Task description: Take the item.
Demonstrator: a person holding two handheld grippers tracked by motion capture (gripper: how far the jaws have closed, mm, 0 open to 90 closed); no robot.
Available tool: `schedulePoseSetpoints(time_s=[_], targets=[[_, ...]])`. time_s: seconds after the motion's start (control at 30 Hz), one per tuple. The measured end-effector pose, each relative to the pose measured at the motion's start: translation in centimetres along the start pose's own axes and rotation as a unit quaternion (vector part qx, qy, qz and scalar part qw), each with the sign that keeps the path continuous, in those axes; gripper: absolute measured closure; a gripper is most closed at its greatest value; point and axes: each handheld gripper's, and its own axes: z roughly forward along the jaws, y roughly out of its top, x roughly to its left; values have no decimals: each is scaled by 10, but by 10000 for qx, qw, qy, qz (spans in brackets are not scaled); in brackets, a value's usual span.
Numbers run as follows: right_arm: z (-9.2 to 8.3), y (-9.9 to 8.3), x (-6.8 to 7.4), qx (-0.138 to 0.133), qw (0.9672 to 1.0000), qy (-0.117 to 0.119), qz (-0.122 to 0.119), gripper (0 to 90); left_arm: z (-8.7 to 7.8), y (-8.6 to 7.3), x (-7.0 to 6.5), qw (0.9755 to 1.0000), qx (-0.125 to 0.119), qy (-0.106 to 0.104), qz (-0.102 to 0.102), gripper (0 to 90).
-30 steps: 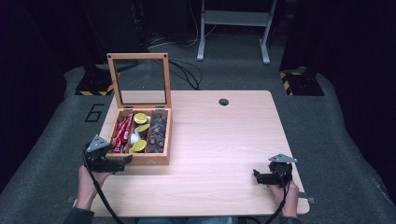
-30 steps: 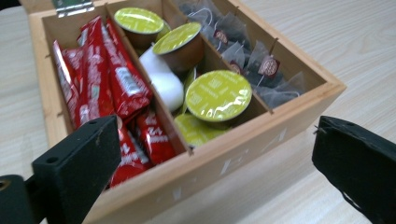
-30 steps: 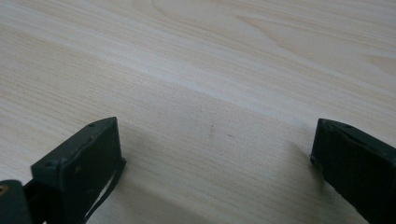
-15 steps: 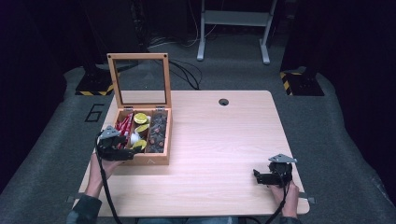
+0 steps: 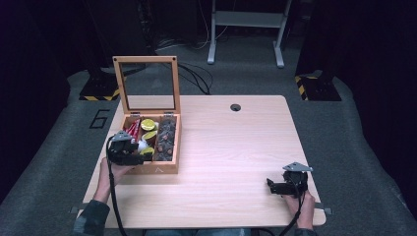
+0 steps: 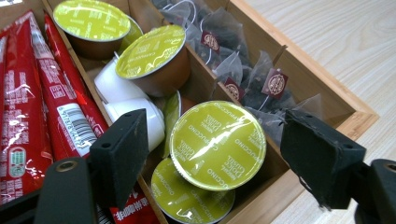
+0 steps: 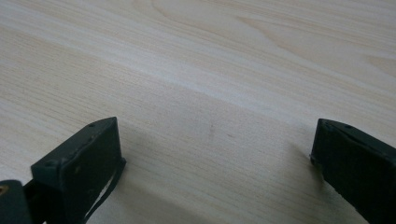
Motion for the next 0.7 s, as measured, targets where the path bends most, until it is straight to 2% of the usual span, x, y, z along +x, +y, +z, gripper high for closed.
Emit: schedulePoseSetpoints(time_s=[0.07,0.13,0.27,0.7], targets=[[0,0,0,14,10000,19,-31,10,2,-1,1,10000,-24,0,-25,244],[0,0,-1,13,10000,48,-47,11,3,-2,4,9999,13,-113,-68,289],[0,0,-1,7,10000,51,-50,11,6,-4,5,9996,39,-241,-127,321],[0,0,-2,1,10000,65,-49,11,11,-3,5,9994,201,-264,-69,363]])
